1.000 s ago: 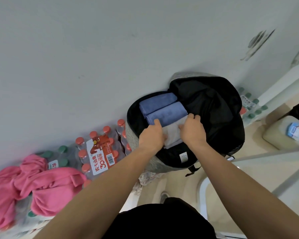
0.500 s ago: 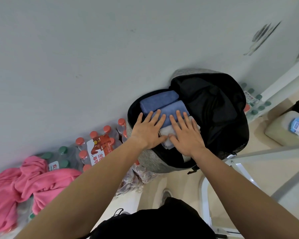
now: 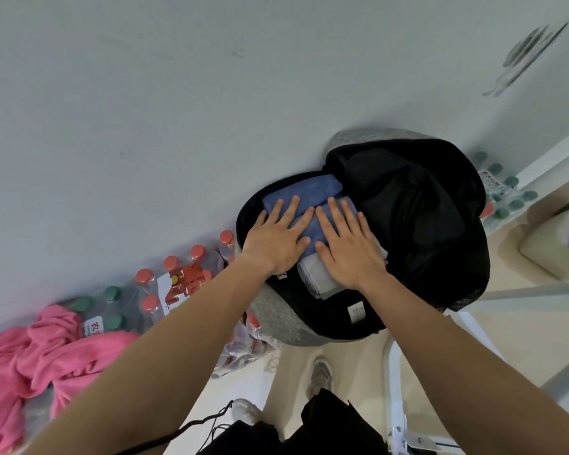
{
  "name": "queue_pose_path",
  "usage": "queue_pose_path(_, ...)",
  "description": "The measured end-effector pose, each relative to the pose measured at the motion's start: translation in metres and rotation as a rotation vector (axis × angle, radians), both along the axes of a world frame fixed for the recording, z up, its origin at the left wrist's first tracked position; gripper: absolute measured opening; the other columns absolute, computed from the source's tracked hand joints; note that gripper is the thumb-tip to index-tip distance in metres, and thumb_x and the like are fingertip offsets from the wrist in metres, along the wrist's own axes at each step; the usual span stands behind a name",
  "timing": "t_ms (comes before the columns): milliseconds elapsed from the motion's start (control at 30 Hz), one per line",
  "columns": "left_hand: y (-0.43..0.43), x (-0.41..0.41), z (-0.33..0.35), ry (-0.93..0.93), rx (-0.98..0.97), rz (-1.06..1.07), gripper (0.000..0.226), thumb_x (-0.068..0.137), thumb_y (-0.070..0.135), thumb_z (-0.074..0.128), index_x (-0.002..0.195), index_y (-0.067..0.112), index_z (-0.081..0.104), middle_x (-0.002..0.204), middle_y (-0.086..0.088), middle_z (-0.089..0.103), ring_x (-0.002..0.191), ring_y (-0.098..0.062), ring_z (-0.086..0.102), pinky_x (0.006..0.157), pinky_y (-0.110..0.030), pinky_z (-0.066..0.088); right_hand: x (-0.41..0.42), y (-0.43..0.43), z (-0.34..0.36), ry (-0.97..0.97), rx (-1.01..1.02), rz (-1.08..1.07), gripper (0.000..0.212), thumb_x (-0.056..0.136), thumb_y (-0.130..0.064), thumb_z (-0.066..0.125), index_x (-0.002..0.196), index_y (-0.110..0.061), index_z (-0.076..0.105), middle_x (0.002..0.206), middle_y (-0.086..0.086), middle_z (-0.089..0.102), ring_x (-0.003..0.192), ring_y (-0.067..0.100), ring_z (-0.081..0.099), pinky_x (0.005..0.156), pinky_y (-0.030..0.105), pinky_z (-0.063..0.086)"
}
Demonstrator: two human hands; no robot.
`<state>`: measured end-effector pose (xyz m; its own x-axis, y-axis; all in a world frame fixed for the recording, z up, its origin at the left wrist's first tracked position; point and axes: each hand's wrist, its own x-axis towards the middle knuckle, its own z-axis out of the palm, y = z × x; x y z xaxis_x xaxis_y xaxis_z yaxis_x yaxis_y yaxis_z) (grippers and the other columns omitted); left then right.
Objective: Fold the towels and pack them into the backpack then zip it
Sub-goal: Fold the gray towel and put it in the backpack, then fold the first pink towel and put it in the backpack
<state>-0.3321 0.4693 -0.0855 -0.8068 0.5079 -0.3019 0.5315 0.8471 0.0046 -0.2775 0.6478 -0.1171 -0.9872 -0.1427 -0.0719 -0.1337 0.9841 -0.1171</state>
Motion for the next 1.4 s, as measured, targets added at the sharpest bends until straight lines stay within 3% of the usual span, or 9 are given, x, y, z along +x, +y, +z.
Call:
queue_pose_path(167,0.005,-0.002,-0.008,-0.041,-0.024,0.026,0.062,0.103,0.055,0.014,0.154,0.034,-0.013,0.162,0.001,-0.023,0.151,-0.026,-0.014,0.121,-0.045,0.007,-0.006,0.0,-0.005,-0.037,-0.005,0.008,0.072,0.095,-0.053,0.009,0.158,-0.02,-0.001,0.165,0.007,-0.009,0.152,0.026,-0.01,0.122,0.047,-0.001)
queue_pose_path(300,0.005,-0.008,0.004,-0.053,-0.071,-0.007,0.065,0.101,0.058,0.017,0.155,0.034,-0.011,0.164,0.0,-0.017,0.152,-0.027,-0.007,0.121,-0.046,0.008,-0.007,0.001,0.004,-0.102,-0.005,0.011,0.074,0.093,-0.055,0.003,0.158,-0.02,-0.005,0.165,0.007,-0.013,0.151,0.025,-0.013,0.121,0.046,-0.005)
queue_pose_path(500,-0.023,0.012,0.052,0.014,0.066,-0.041,0.067,0.102,0.052,0.031,0.157,0.03,0.0,0.166,-0.001,0.007,0.151,-0.024,0.014,0.12,-0.043,0.018,0.001,-0.016,0.05,-0.125,0.036,-0.013,0.069,0.103,-0.051,0.023,0.158,-0.02,-0.003,0.165,0.004,-0.01,0.152,0.023,-0.01,0.122,0.045,-0.004)
queue_pose_path(700,-0.113,0.055,0.087,0.068,0.215,0.046,0.065,0.1,0.046,0.042,0.157,0.029,0.016,0.16,-0.001,0.029,0.139,-0.028,0.039,0.108,-0.04,0.038,0.032,-0.094,0.086,-0.07,0.016,-0.002,0.068,0.103,-0.051,0.028,0.158,-0.02,0.004,0.166,0.001,0.0,0.152,0.023,-0.001,0.123,0.047,0.003)
queue_pose_path(900,-0.248,0.108,0.096,0.067,0.23,0.219,0.061,0.099,0.047,0.041,0.154,0.03,0.022,0.158,0.001,0.032,0.137,-0.028,0.042,0.105,-0.045,0.043,0.068,-0.218,0.1,0.032,-0.031,0.119,0.064,0.099,-0.046,0.038,0.153,-0.016,0.026,0.159,0.007,0.028,0.144,0.029,0.026,0.119,0.05,0.017)
queue_pose_path(1100,-0.377,0.172,0.075,0.035,0.248,0.442,0.059,0.094,0.038,0.049,0.148,0.019,0.035,0.15,-0.008,0.042,0.128,-0.035,0.049,0.1,-0.048,0.046,0.101,-0.333,0.095,0.013,-0.074,0.242,0.055,0.095,-0.041,0.038,0.143,-0.014,0.041,0.147,0.009,0.044,0.135,0.03,0.042,0.111,0.046,0.032)
queue_pose_path(1267,-0.44,0.218,0.052,0.06,0.209,0.499,0.049,0.094,0.041,0.047,0.137,0.018,0.046,0.136,-0.01,0.054,0.118,-0.034,0.056,0.092,-0.048,0.05,0.122,-0.394,0.08,-0.13,-0.07,0.379,0.06,0.098,-0.034,0.046,0.151,-0.013,0.028,0.152,0.01,0.035,0.136,0.033,0.039,0.109,0.048,0.037)
queue_pose_path(1400,-0.466,0.245,0.028,0.156,0.207,0.665,0.04,0.091,0.04,0.047,0.125,0.02,0.054,0.133,-0.007,0.057,0.123,-0.033,0.05,0.097,-0.048,0.045,0.134,-0.423,0.068,-0.211,-0.067,0.458,0.055,0.099,-0.034,0.045,0.149,-0.018,0.03,0.147,0.009,0.039,0.133,0.031,0.041,0.105,0.048,0.043)
